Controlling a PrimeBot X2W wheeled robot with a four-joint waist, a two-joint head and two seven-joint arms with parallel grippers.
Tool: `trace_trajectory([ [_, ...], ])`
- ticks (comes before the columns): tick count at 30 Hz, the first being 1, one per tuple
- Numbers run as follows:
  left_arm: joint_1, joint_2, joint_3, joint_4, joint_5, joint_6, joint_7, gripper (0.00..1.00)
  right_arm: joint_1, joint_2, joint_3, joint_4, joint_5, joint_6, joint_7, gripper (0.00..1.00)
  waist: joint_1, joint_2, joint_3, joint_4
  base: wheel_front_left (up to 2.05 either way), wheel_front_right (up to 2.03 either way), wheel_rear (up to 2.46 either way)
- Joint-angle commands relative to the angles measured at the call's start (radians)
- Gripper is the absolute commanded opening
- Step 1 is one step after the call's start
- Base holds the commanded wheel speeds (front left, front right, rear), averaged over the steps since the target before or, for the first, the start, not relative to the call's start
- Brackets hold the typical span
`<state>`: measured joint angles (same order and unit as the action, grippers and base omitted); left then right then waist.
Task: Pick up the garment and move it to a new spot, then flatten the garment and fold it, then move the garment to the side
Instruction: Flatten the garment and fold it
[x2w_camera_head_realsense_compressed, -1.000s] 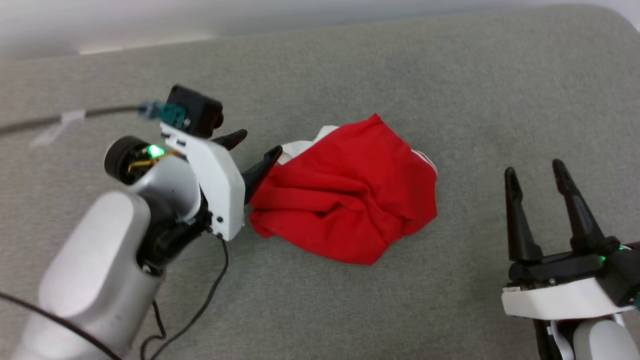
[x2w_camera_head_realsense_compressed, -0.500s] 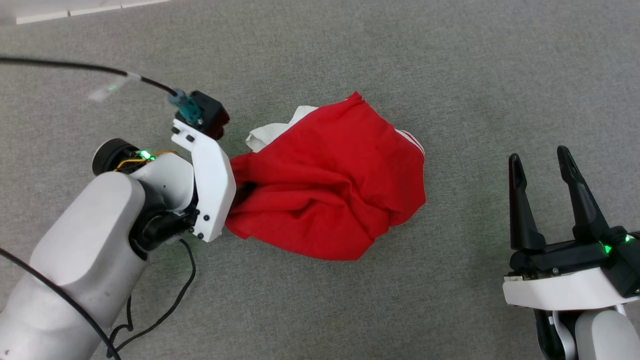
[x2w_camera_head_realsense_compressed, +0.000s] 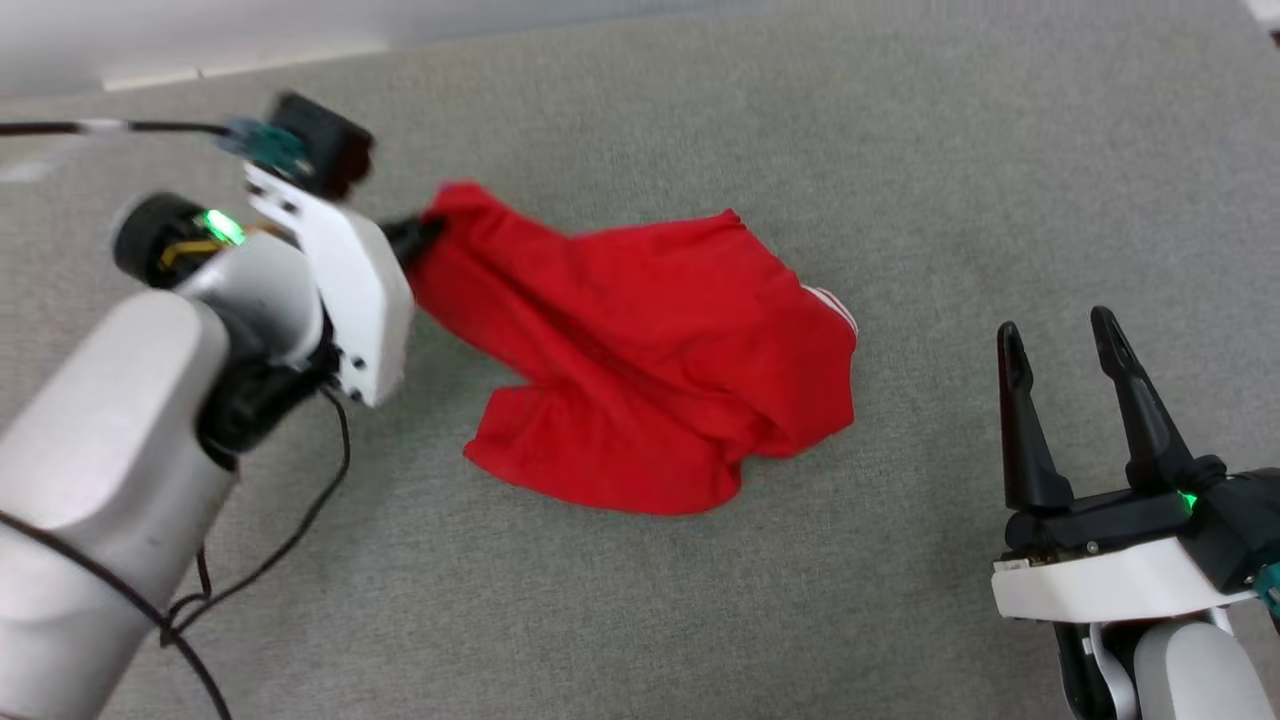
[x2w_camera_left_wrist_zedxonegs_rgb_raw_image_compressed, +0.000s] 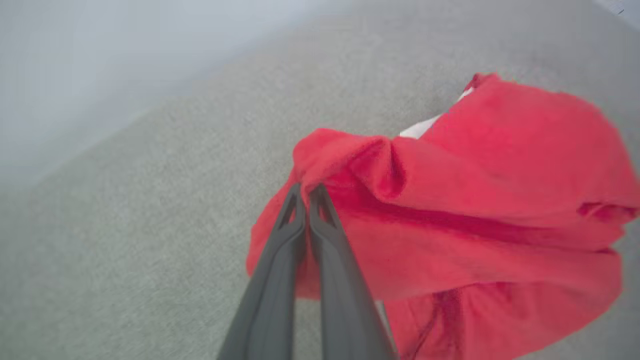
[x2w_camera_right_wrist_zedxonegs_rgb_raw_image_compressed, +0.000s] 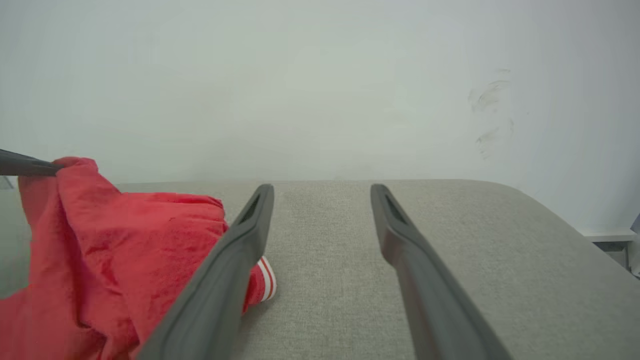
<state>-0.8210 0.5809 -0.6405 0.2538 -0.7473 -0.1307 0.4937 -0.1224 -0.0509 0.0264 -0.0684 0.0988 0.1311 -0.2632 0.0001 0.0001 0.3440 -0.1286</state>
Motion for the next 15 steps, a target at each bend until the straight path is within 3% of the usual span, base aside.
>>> trace_trajectory([
  [1,-0.015,0.006,0.032,-0.019,-0.015,0.001,-0.042,0.00,0.011,0.001,-0.002,0.006,0.004,-0.001,-0.002,1.00,-0.0001,-0.0001,-0.057,0.013,0.00,0.00,0.00],
  [8,-0.085,0.019,0.119,-0.156,0.022,0.018,-0.207,0.00,0.043,0.001,0.005,0.036,0.000,-0.001,-0.002,1.00,-0.0001,-0.0001,-0.158,0.030,0.00,0.00,0.00],
  [12,-0.108,-0.030,0.100,-0.257,0.061,0.026,-0.267,0.00,0.051,0.001,-0.015,0.042,-0.008,-0.001,-0.002,1.00,-0.0001,-0.0001,-0.196,0.034,0.00,0.00,0.00],
  [15,-0.079,-0.083,0.029,-0.322,0.092,0.032,-0.259,0.00,0.054,0.001,-0.057,0.043,-0.005,-0.001,-0.002,1.00,-0.0001,-0.0001,-0.212,0.032,0.00,0.00,0.00],
])
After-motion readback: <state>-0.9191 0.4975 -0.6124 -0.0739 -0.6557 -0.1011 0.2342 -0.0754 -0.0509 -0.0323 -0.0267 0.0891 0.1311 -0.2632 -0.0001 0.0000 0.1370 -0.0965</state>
